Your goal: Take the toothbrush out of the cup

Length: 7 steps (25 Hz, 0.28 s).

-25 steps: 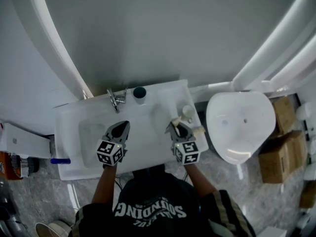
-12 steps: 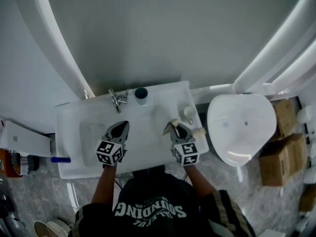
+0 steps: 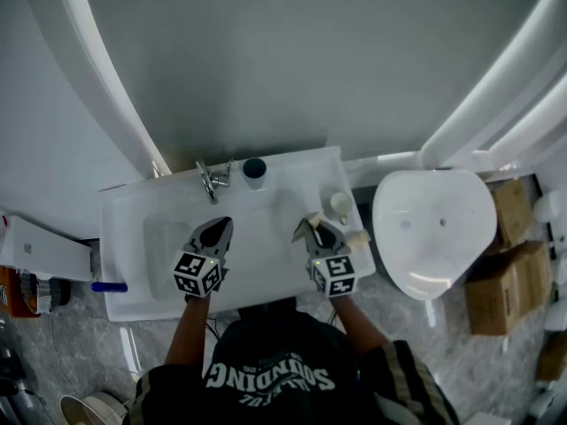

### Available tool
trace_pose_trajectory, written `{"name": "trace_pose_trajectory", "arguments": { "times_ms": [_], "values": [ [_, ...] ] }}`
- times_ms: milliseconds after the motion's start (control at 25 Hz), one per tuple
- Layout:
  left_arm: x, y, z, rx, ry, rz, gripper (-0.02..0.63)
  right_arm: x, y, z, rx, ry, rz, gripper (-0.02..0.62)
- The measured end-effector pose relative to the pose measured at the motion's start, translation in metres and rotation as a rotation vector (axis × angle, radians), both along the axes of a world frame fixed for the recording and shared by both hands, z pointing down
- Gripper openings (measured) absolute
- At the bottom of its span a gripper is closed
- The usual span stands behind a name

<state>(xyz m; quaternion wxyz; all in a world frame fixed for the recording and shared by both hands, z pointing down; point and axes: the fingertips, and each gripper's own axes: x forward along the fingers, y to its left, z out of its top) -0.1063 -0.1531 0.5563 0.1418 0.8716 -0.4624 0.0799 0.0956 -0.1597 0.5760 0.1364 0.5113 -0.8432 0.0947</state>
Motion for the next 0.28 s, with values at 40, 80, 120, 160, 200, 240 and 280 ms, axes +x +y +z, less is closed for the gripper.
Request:
{"name": "trace_pose_trajectory", "arguments": {
  "times_ms": [40,80,120,160,200,240,280],
  "values": [
    [-0.0003,-0.0003,0.0002,-0.001,0.0,0.0,0.0,0.0003,-0.0006,0.0013,0.001,0.003,-0.001,0.029],
    [-0.0004,-0.0005,0.0006,-0.002,0.0,0.0,0.0,0.0,-0.0006,0.002,-0.002,0.003,0.0,0.029],
    [-0.0003,-0.0007,0.0009,-0.002,0.0,0.0,0.0,-0.0002,-0.0004,0.0027,-0.007,0.002,0.001,0.029],
    [0.0,-0.0008,0.0012,-0.003,0.0,0.0,0.0,-0.0003,-0.0003,0.0034,-0.011,0.001,0.001,0.029],
    [0.0003,-0.001,0.0016,-0.003,0.001,0.0,0.0,-0.0003,-0.0005,0.004,-0.012,0.001,0.0,0.029],
    [0.0006,-0.0012,0.0019,-0.003,0.002,0.0,0.0,-0.0003,-0.0008,0.0045,-0.012,0.001,-0.001,0.029],
    [0.0008,-0.0014,0.0022,-0.003,0.002,0.0,0.0,-0.0004,-0.0012,0.0049,-0.012,0.002,-0.003,0.029]
  ]
}}
